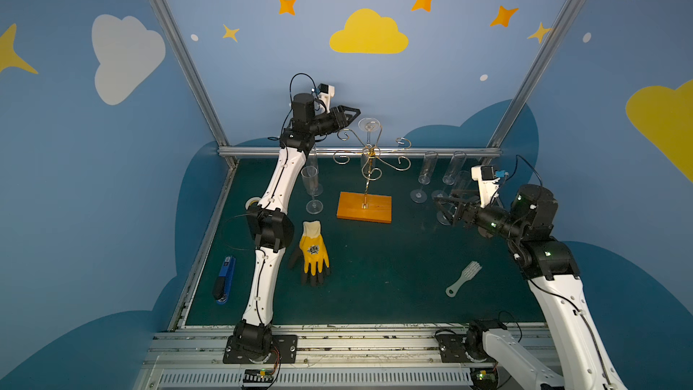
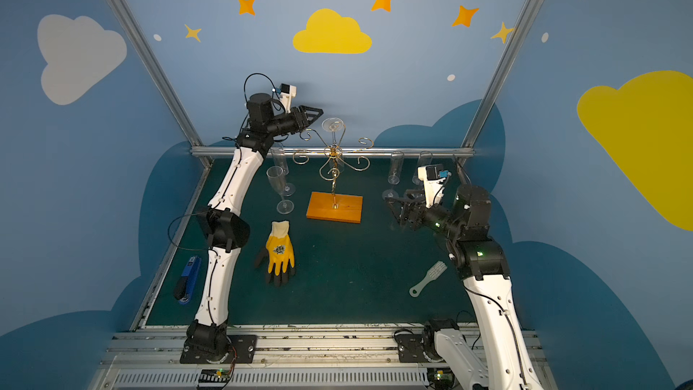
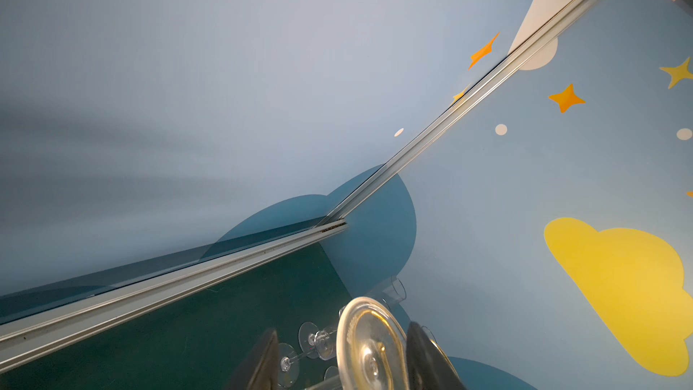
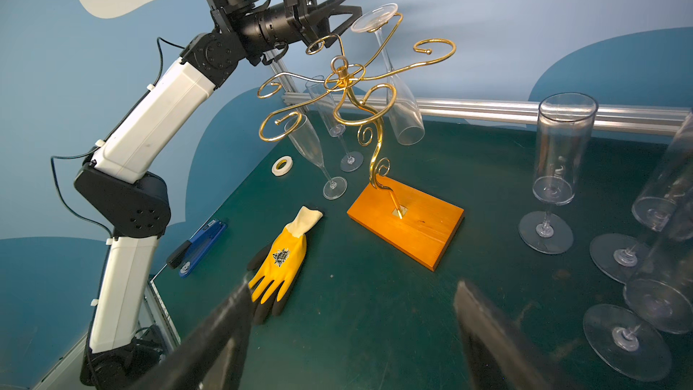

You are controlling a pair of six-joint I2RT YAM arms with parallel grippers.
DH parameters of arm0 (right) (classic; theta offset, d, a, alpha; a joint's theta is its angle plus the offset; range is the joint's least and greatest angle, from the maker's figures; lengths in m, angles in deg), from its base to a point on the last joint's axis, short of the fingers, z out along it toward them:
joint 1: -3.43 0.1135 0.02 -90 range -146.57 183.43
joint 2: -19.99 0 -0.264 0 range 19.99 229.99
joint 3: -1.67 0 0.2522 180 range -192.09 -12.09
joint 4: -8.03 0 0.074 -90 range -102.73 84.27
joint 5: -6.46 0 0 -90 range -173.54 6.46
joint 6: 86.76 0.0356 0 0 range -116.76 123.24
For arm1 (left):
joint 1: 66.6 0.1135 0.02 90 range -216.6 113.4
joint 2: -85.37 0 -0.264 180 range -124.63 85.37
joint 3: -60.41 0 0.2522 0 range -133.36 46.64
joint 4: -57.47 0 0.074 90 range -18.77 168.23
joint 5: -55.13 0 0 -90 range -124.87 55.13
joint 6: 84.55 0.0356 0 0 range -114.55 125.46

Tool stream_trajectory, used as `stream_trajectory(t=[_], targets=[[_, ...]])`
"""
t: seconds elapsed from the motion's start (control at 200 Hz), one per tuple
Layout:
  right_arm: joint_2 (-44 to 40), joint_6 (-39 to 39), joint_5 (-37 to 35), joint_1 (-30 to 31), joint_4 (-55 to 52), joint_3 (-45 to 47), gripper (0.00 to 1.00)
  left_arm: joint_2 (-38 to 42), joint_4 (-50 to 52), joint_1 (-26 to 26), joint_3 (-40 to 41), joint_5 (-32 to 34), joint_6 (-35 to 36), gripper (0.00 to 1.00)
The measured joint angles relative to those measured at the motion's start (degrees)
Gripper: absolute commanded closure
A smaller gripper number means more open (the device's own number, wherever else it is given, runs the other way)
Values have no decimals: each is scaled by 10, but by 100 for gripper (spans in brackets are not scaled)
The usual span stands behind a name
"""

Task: Take the wine glass off the wine glass rack
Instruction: Rotate the wine glass rack at the center of the table.

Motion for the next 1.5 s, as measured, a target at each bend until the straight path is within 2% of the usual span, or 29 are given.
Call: stream_trajectory(t=[0.641, 1.101, 1.311, 1.497], targets=[[-17, 2, -7, 3, -1, 8, 16, 16, 57, -5, 2, -18, 25, 52], [-30, 2, -9, 3, -1, 15, 16, 61, 125, -17, 51, -20, 47, 53], [-33, 2, -9, 3, -5, 19, 16, 64, 128, -19, 53, -20, 45, 56], [-39, 1, -9, 3, -7, 20, 16, 64, 132, -19, 53, -19, 47, 56]])
